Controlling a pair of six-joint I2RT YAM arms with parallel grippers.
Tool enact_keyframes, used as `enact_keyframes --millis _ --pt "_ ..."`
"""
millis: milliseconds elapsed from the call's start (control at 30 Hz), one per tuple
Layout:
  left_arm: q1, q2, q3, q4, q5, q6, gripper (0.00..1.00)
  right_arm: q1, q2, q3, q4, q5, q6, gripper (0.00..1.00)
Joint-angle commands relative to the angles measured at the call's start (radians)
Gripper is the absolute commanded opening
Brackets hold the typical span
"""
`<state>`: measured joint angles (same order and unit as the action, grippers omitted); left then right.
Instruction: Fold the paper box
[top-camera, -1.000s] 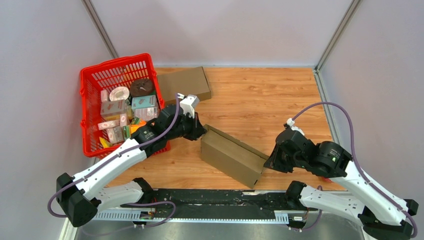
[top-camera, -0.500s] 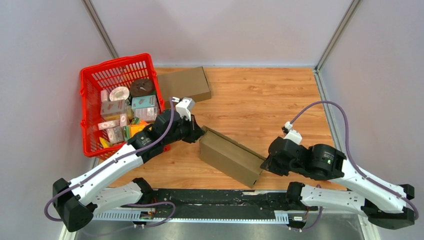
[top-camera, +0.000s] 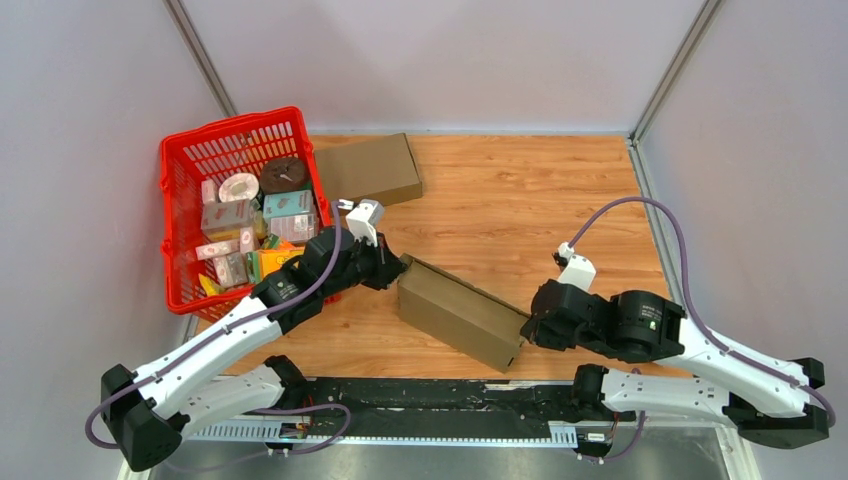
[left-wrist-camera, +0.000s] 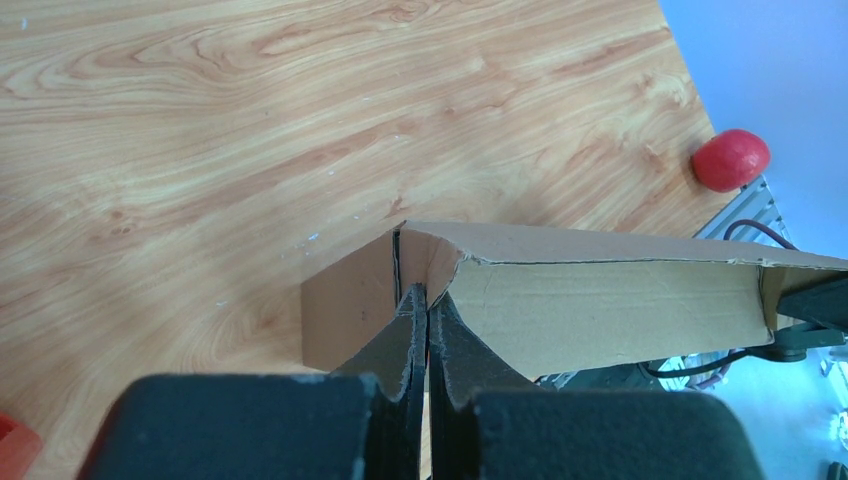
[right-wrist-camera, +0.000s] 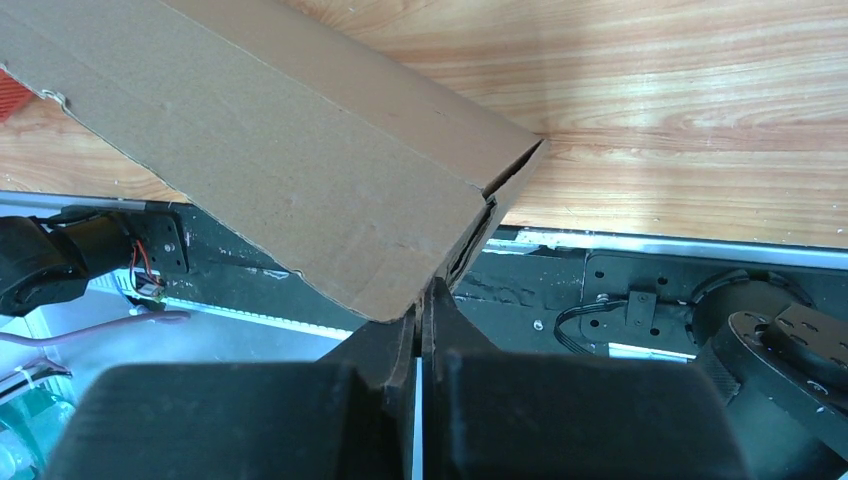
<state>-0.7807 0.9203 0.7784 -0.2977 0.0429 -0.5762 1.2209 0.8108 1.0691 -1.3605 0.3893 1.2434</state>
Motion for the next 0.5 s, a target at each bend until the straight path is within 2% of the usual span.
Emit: enact_keyframes --millis 0,300,467 --pt "-0.019 0.009 -0.027 -0.101 0.034 -0.020 0.00 0.005 -0.012 -0.024 -0.267 0.033 -0.044 0.00" --pt "-0.025 -0.003 -0.033 -0.110 0.025 -0.028 0.00 -0.003 -0.016 -0.008 -0.307 -0.018 -0.107 0.00" --pt "-0.026 -0.027 -0.045 -0.124 0.005 -0.034 0.00 -0.026 -0.061 -0.046 -0.307 -0.023 -0.084 0.00"
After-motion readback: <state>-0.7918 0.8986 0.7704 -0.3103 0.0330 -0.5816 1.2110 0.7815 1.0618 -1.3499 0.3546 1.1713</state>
